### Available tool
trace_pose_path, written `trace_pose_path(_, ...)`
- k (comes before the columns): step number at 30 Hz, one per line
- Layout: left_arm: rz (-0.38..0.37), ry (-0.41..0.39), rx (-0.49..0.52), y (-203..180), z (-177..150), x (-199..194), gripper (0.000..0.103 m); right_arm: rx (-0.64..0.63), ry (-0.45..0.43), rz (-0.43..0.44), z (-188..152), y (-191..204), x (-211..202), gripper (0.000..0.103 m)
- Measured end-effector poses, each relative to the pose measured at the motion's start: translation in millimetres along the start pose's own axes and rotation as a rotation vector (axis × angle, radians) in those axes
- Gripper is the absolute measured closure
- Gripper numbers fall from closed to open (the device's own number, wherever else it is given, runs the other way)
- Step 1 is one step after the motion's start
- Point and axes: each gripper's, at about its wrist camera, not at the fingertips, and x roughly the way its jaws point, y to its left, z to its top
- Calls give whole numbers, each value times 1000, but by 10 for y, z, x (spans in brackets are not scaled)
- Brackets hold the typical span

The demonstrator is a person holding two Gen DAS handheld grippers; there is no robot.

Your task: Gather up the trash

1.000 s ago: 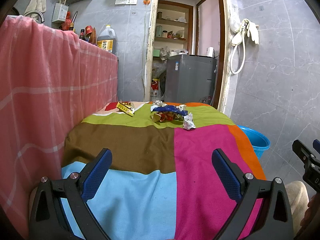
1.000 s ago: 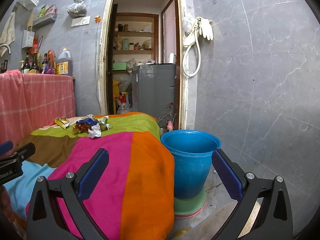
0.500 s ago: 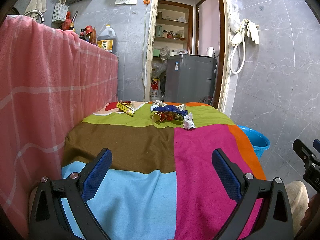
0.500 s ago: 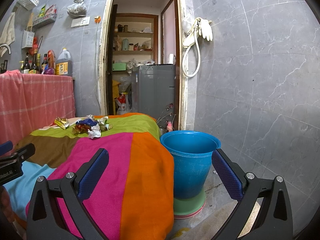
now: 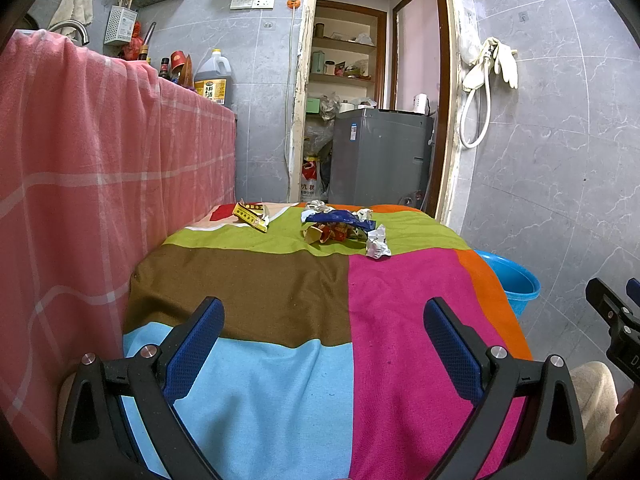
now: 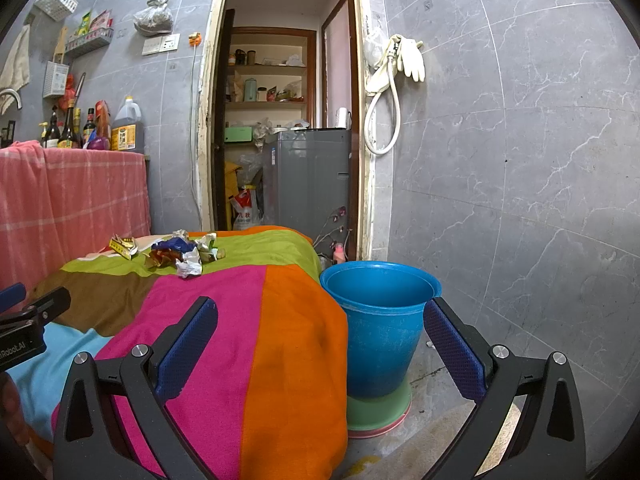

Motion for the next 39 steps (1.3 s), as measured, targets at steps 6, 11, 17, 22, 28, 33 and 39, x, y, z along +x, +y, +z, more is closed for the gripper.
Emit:
trace_pose_path(6, 0, 0, 0, -1, 0, -2, 5, 1, 0, 1, -1, 1, 2, 0)
trace_pose_path(11, 0, 1, 0, 0, 0, -1, 5, 1, 0, -1, -5, 3, 5, 0)
trace_pose_path(17, 0, 1, -1, 1, 0, 0, 5, 0, 0, 0, -9, 3, 9, 0)
trace_pose_path(22, 0, 1, -1, 1, 0, 1, 5, 1, 0, 0, -11, 4, 13, 0)
trace_pose_path(28, 0, 1, -1, 1, 0, 1, 5, 1, 0, 0, 3, 3, -14, 0)
trace_pose_path(33, 0, 2, -1, 1, 1, 1, 5, 1, 1, 1, -1, 3, -6, 0)
trace_pose_path(39, 0, 2, -1, 1, 1, 1, 5, 1, 1, 0, -3, 6, -4, 0)
